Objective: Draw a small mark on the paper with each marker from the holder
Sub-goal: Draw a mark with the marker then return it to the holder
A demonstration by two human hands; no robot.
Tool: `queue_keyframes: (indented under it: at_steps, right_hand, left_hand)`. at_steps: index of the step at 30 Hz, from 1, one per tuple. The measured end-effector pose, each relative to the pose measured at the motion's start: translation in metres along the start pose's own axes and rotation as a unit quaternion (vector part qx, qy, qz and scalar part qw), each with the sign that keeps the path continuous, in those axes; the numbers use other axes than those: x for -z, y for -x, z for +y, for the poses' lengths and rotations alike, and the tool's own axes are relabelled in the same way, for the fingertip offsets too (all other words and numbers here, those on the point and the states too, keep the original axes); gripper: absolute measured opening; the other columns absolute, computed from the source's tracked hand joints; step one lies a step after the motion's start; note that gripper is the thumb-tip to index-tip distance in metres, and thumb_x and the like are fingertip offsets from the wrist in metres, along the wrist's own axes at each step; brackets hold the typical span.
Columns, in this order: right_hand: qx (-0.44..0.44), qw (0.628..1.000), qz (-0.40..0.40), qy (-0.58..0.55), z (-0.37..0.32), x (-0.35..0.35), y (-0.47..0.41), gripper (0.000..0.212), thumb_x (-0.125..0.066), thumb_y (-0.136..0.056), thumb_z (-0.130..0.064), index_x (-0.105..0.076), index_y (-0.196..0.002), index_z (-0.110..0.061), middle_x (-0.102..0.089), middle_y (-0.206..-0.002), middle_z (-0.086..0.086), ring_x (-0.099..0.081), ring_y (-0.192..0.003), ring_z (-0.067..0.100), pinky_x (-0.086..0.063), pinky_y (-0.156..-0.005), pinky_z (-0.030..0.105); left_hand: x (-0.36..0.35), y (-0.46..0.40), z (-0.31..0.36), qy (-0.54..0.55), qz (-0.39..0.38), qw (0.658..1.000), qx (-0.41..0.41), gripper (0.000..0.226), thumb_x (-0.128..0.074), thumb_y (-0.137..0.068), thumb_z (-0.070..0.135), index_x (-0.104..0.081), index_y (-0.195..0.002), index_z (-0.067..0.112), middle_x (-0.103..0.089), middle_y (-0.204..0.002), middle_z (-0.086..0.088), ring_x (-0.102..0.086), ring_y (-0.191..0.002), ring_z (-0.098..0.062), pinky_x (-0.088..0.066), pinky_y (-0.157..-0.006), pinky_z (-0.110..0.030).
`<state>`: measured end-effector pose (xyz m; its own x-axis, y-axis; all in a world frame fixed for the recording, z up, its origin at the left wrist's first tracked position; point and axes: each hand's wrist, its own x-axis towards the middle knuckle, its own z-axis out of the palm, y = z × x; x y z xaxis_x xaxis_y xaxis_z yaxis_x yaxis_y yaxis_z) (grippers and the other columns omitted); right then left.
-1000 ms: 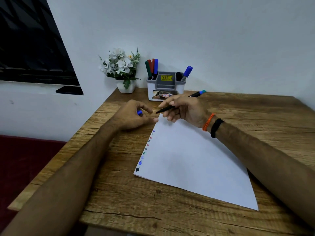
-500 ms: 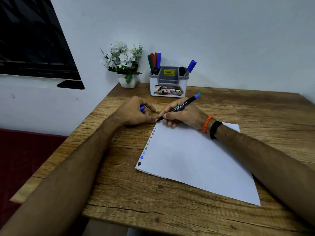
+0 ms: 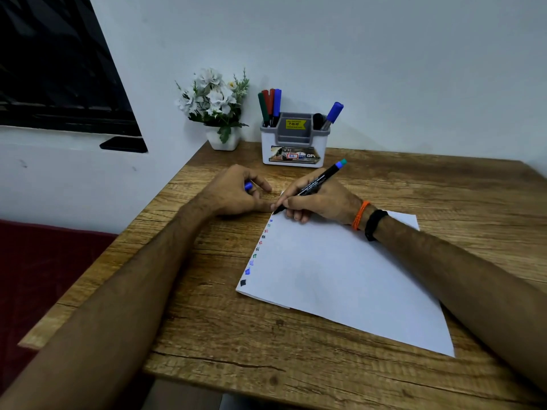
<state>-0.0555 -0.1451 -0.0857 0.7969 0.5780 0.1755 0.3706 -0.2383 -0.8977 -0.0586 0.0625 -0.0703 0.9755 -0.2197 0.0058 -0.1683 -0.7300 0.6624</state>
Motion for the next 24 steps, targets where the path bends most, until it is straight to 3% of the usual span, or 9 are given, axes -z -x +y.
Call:
queue_keyframes:
  at_steps: [13, 17, 24]
  right_hand:
    - [-0.007, 1.0, -0.004, 0.01, 0.0004, -0.0004, -0.0019, 0.013, -0.061, -0.09, 0.003, -0.072, -0.095, 0.009, -0.073, -0.076, 0.011, -0.065, -0.059, 0.013, -0.052, -0.053, 0.019]
    - [-0.008, 1.0, 0.0, 0.011, 0.0011, -0.0001, -0.0019, 0.013, -0.062, -0.09, 0.002, -0.073, -0.095, 0.007, -0.072, -0.078, 0.017, -0.065, -0.059, 0.013, -0.052, -0.054, 0.02]
    - [-0.011, 1.0, 0.003, 0.007, 0.0026, -0.0006, -0.0027, 0.013, -0.062, -0.089, 0.004, -0.072, -0.095, 0.01, -0.072, -0.074, 0.009, -0.065, -0.057, 0.011, -0.052, -0.053, 0.02]
  left_hand:
    - [0.0003, 0.0002, -0.0002, 0.005, 0.001, 1.0, 0.002, 0.032, -0.085, -0.07, 0.025, -0.069, -0.098, 0.021, -0.068, -0.066, 0.004, -0.057, -0.054, -0.003, -0.046, -0.066, -0.022]
    - [-0.0004, 0.0006, 0.0009, 0.006, -0.003, 1.0, 0.003, 0.032, -0.085, -0.07, 0.023, -0.069, -0.098, 0.02, -0.067, -0.065, 0.006, -0.057, -0.053, -0.002, -0.047, -0.067, -0.024]
    - [-0.0006, 0.0001, 0.0001, 0.002, 0.0, 1.0, -0.003, 0.031, -0.084, -0.071, 0.024, -0.069, -0.098, 0.021, -0.067, -0.064, 0.007, -0.057, -0.054, -0.002, -0.048, -0.068, -0.024]
